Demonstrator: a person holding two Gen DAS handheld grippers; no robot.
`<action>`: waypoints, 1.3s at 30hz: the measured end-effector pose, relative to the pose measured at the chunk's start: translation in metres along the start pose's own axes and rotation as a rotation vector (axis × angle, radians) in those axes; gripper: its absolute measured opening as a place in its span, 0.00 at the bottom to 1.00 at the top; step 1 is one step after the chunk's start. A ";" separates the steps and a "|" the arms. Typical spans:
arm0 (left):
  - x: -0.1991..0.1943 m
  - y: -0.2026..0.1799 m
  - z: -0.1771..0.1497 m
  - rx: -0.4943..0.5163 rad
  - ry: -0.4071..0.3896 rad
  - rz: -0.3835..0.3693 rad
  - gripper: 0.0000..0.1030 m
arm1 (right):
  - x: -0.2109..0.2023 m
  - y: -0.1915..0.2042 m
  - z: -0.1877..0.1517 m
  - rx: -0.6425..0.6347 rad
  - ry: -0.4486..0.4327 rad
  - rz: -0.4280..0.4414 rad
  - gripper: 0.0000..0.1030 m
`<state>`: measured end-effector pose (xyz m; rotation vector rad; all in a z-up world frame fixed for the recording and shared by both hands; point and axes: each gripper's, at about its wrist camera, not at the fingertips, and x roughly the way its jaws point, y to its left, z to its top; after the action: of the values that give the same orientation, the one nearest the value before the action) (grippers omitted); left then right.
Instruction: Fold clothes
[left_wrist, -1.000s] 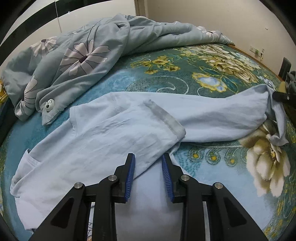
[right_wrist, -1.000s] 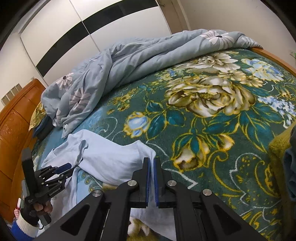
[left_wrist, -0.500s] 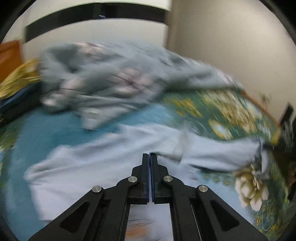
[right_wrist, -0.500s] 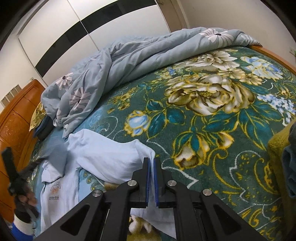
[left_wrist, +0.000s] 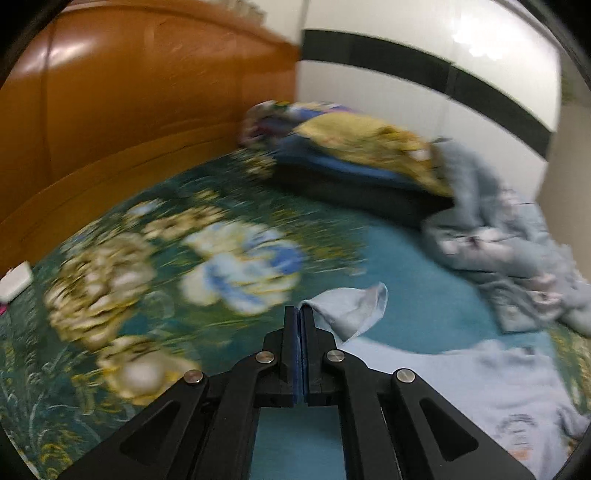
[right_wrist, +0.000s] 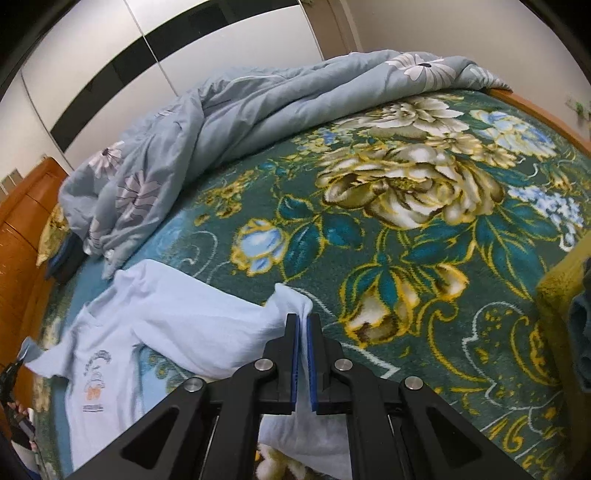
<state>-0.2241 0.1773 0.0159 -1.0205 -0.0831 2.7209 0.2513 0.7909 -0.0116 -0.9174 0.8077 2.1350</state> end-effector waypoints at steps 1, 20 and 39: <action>0.006 0.011 -0.004 -0.002 0.011 0.032 0.01 | 0.001 0.001 0.000 -0.006 0.001 -0.014 0.05; 0.028 0.123 -0.043 -0.199 0.140 0.230 0.01 | 0.029 -0.014 -0.003 -0.001 0.040 -0.173 0.05; -0.120 -0.016 -0.151 0.024 0.310 -0.448 0.45 | -0.084 0.080 -0.150 -0.435 0.163 0.229 0.59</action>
<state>-0.0347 0.1602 -0.0188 -1.2316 -0.1985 2.1384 0.2902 0.6058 -0.0081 -1.2859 0.5515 2.5185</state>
